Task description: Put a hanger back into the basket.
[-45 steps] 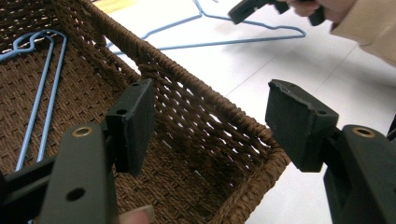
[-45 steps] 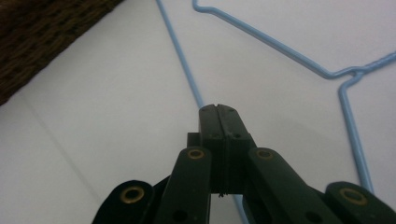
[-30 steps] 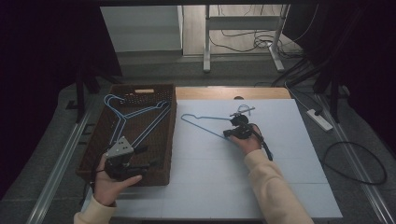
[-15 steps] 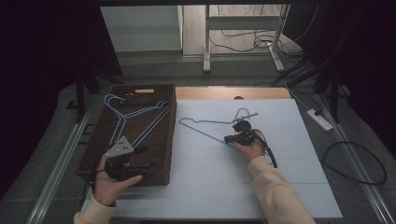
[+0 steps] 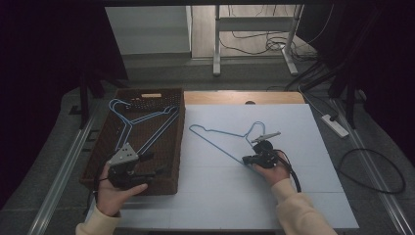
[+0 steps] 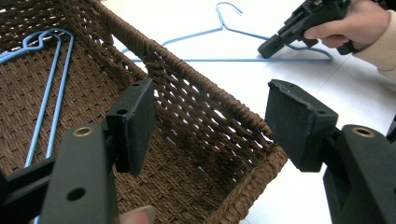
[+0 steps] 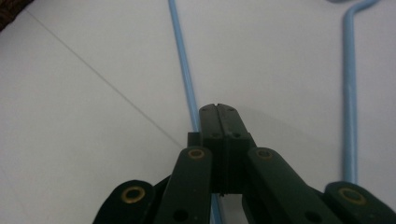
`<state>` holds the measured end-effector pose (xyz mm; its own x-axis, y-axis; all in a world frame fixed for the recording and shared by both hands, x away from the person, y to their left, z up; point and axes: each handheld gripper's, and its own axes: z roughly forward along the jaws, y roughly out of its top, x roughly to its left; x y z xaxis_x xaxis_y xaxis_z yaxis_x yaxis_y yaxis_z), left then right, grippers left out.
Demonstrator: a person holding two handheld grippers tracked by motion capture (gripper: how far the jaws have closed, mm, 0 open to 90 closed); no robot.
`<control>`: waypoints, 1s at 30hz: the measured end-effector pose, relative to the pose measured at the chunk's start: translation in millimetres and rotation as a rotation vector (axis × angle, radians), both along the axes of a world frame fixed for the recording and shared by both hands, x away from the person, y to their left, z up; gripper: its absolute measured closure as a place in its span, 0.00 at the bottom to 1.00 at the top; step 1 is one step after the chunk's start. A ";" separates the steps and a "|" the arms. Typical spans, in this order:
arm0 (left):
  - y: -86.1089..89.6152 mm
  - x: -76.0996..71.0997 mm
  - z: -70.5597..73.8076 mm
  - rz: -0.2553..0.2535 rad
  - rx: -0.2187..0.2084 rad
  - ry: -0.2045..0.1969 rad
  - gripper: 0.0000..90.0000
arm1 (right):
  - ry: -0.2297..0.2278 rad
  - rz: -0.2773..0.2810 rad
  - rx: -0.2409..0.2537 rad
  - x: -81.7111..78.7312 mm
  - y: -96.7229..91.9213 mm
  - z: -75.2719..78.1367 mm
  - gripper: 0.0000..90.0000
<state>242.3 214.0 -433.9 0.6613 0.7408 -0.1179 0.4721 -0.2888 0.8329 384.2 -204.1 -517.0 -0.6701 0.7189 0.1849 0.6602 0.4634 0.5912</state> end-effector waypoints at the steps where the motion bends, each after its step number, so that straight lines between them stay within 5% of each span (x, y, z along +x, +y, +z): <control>1: -0.3 0.2 -0.3 0.000 0.001 0.001 0.38 | -0.003 -0.003 -0.002 -0.9 -2.2 0.2 1.00; 6: -1.3 0.5 -0.4 -0.004 0.003 0.002 0.38 | -0.022 -0.045 -0.009 -0.2 -12.4 2.8 1.00; 10: 0.3 1.4 -1.2 -0.001 0.000 0.004 0.38 | -0.056 -0.119 -0.062 0.5 -28.7 3.9 1.00; 13: -0.5 1.5 -1.8 -0.001 0.002 0.005 0.38 | -0.047 -0.167 -0.041 2.5 -41.1 4.4 1.00; 19: -2.3 0.9 -1.1 -0.004 0.002 0.003 0.38 | -0.086 -0.175 -0.108 4.4 -41.9 5.1 1.00; 30: -2.5 1.2 -0.8 -0.004 0.003 0.002 0.38 | -0.076 -0.302 -0.062 38.8 -78.4 5.5 1.00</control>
